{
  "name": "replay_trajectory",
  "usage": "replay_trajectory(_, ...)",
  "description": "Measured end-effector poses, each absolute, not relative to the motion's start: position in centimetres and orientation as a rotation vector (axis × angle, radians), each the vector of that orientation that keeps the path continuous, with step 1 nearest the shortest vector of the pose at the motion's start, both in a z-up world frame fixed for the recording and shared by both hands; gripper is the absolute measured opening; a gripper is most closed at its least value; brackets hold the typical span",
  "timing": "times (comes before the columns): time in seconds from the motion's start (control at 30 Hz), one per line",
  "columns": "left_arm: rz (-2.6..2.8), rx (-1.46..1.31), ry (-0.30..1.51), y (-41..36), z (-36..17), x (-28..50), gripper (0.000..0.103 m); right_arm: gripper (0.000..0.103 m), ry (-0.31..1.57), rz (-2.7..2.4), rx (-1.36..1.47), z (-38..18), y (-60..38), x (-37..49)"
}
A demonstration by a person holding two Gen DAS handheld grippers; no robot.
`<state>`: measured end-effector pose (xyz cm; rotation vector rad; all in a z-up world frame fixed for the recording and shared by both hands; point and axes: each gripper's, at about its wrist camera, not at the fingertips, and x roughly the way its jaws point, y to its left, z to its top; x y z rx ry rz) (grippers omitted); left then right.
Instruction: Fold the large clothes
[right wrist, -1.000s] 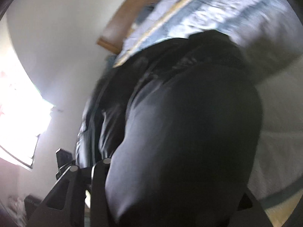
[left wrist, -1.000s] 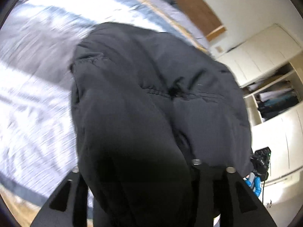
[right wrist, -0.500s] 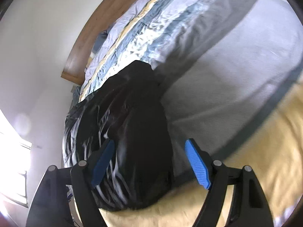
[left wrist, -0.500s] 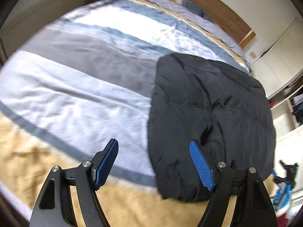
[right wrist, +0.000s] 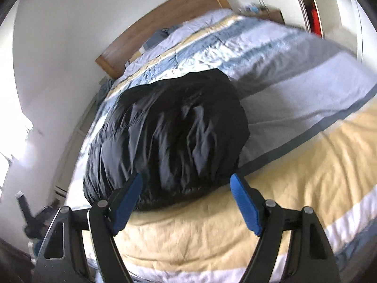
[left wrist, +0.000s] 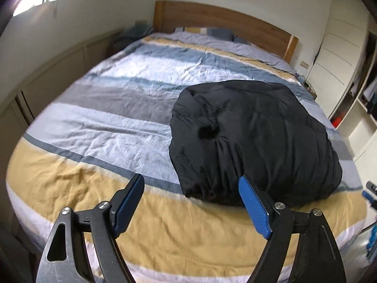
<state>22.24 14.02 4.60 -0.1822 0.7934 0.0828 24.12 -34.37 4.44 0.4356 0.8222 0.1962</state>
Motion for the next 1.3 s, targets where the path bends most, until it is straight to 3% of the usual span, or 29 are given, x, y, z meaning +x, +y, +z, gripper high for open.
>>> replay_trajectory(0.13,0.099,-0.12,0.728,11.3,5.4,18.6,0.094,0.077,0.763,0.139,0.276,5.8,-31.3,20.1)
replay_trajectory(0.33,0.11,-0.055,0.659,7.7,5.8,14.3,0.1,0.077,0.671,0.104,0.092,7.4,-27.0,14.5)
replay_trajectory(0.87,0.216,0.046,0.485,3.2,6.9,7.4,0.102,0.077,0.476,0.045,-0.083,9.7,-23.1,5.9)
replay_trajectory(1.3,0.22,-0.002,0.47,4.2,7.1,6.1,0.103,0.077,0.414,0.003,-0.095,10.3,-23.5,3.9)
